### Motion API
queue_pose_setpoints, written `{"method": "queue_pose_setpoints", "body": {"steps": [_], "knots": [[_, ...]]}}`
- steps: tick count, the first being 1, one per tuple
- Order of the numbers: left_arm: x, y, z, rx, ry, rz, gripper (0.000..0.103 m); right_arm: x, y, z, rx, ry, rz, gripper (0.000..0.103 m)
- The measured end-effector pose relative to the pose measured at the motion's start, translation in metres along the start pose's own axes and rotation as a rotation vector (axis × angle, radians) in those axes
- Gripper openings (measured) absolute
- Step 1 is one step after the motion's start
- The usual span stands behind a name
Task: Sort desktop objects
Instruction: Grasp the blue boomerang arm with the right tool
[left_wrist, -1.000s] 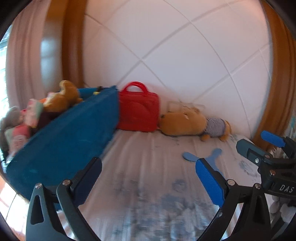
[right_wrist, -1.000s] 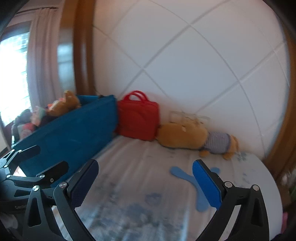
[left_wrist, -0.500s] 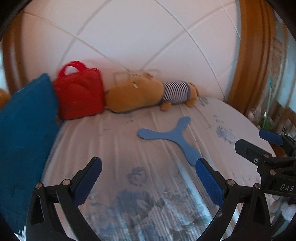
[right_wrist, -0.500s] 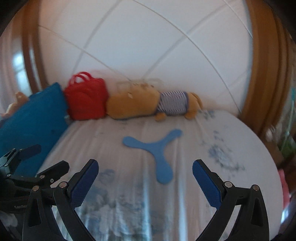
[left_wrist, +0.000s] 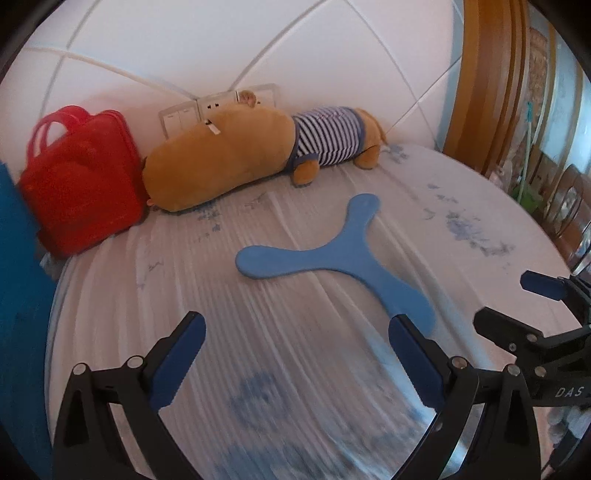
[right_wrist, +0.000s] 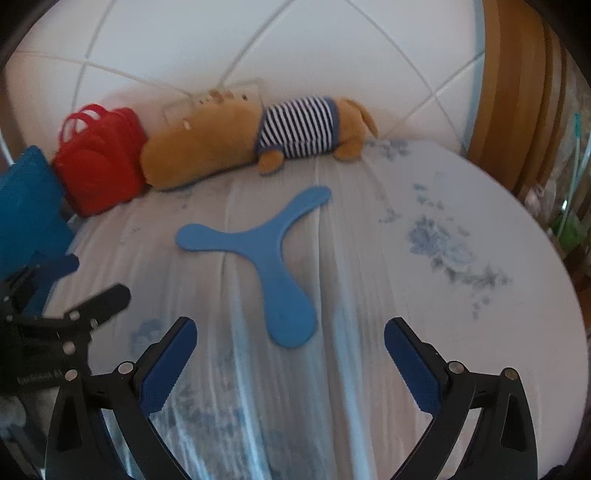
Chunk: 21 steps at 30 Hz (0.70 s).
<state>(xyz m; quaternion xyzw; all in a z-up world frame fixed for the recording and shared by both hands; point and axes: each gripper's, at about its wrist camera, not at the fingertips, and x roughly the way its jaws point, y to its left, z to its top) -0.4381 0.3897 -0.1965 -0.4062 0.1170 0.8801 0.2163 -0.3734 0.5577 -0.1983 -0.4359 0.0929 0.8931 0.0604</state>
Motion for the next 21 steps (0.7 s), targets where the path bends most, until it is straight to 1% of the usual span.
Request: {"method": "queue_pose_setpoints", "body": {"steps": [3,4,5,6,7,8,13,16,20,21], "knots": [[0.030,0.012,0.004,0.014,0.021,0.000,0.098,0.025,-0.002,0.005,0.021,0.008,0.018,0.103],[0.041,0.017,0.006,0.018,0.030,-0.003,0.096,0.034,-0.001,0.008,0.023,0.011,0.020,0.100],[0.055,0.023,0.006,0.025,0.042,-0.010,0.095,0.043,0.001,0.011,0.022,0.015,0.020,0.094],[0.066,0.027,0.008,0.034,0.049,-0.012,0.094,0.052,0.003,0.014,0.016,0.021,0.016,0.075],[0.077,0.031,0.009,0.043,0.056,-0.014,0.094,0.061,0.006,0.016,0.010,0.030,0.016,0.061],[0.088,0.035,0.010,0.052,0.061,-0.016,0.094,0.073,0.008,0.019,0.007,0.043,0.020,0.059],[0.133,0.049,0.017,0.103,0.069,-0.031,0.094,0.110,0.020,0.021,-0.026,0.080,0.028,0.058],[0.157,0.054,0.021,0.112,0.074,-0.054,0.094,0.128,0.024,0.018,-0.060,0.100,0.001,0.060],[0.177,0.053,0.023,0.117,0.080,-0.084,0.094,0.141,0.023,0.017,-0.097,0.108,-0.042,0.063],[0.180,0.052,0.023,0.115,0.079,-0.096,0.096,0.144,0.021,0.016,-0.098,0.115,-0.041,0.065]]}}
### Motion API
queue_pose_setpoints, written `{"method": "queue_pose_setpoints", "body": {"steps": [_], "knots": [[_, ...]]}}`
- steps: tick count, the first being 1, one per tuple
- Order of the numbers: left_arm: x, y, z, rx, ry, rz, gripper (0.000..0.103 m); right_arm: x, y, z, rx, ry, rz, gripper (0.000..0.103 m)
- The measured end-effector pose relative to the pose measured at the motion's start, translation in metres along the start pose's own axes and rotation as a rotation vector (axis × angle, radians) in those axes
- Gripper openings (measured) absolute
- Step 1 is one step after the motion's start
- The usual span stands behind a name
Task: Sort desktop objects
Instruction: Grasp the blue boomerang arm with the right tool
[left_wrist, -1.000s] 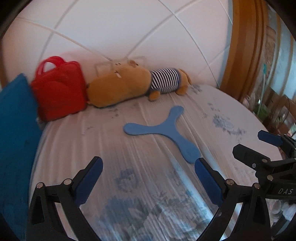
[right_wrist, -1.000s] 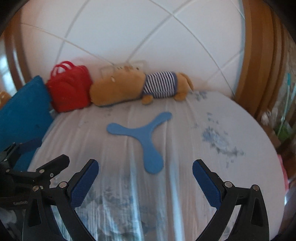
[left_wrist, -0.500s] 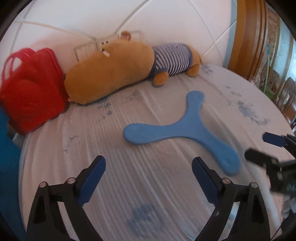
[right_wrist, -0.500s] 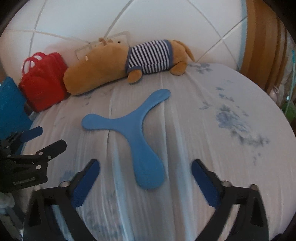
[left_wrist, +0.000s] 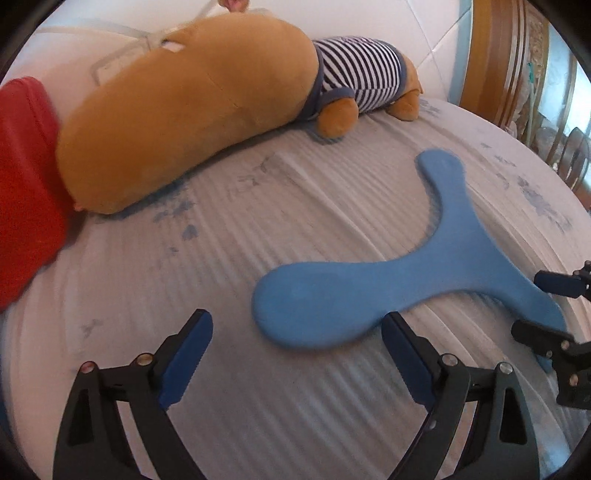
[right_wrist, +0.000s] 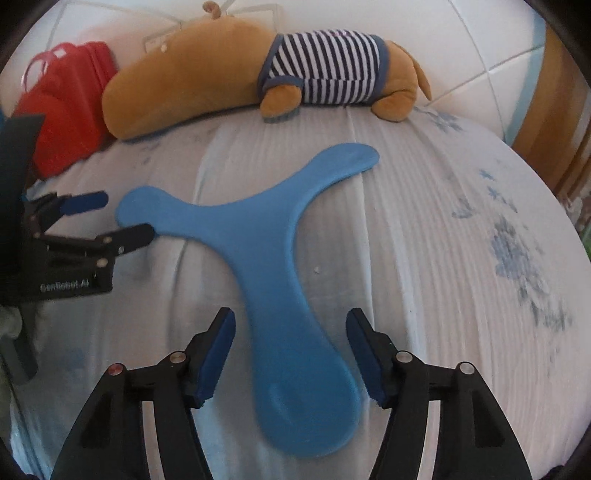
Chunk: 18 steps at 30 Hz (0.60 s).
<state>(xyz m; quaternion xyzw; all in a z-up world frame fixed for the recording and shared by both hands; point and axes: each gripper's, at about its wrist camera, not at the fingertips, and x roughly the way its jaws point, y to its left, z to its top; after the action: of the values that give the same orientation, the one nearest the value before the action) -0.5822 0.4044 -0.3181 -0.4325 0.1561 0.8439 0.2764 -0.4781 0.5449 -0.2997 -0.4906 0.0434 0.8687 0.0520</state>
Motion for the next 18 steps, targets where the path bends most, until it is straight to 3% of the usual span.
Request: {"method": "queue_pose_setpoints", "body": {"steps": [2,5,6,7,8,9,10,11,12,18], "knots": [[0.006,0.000,0.002,-0.010,-0.010,-0.011,0.103,0.002,-0.002,0.000,-0.006,-0.004,0.008,0.069],[0.012,0.001,0.005,-0.025,-0.014,-0.038,0.103,0.003,-0.004,0.002,-0.019,-0.022,0.014,0.070],[0.013,-0.001,0.006,-0.020,-0.013,-0.041,0.103,0.004,-0.004,0.002,-0.023,-0.026,0.012,0.070],[0.014,-0.003,0.007,-0.014,-0.016,-0.043,0.100,0.005,-0.004,0.003,-0.026,-0.028,0.003,0.061],[0.012,-0.006,0.007,-0.008,-0.025,-0.051,0.093,0.005,-0.005,0.004,-0.029,-0.030,-0.018,0.055],[0.008,-0.010,0.007,0.000,-0.034,-0.060,0.068,0.005,-0.007,0.005,-0.028,-0.032,-0.029,0.044],[0.005,-0.014,0.007,0.005,-0.041,-0.068,0.037,0.005,-0.010,0.007,-0.018,-0.033,-0.016,0.043],[0.004,-0.017,0.007,0.002,-0.035,-0.068,0.026,0.004,-0.012,0.008,-0.011,-0.035,-0.004,0.041],[0.002,-0.021,0.006,-0.005,-0.030,-0.062,0.021,0.003,-0.012,0.008,-0.011,-0.039,0.004,0.039],[-0.023,-0.034,-0.005,-0.020,-0.029,-0.043,0.021,-0.019,-0.010,0.007,-0.023,-0.090,0.052,0.039]]}}
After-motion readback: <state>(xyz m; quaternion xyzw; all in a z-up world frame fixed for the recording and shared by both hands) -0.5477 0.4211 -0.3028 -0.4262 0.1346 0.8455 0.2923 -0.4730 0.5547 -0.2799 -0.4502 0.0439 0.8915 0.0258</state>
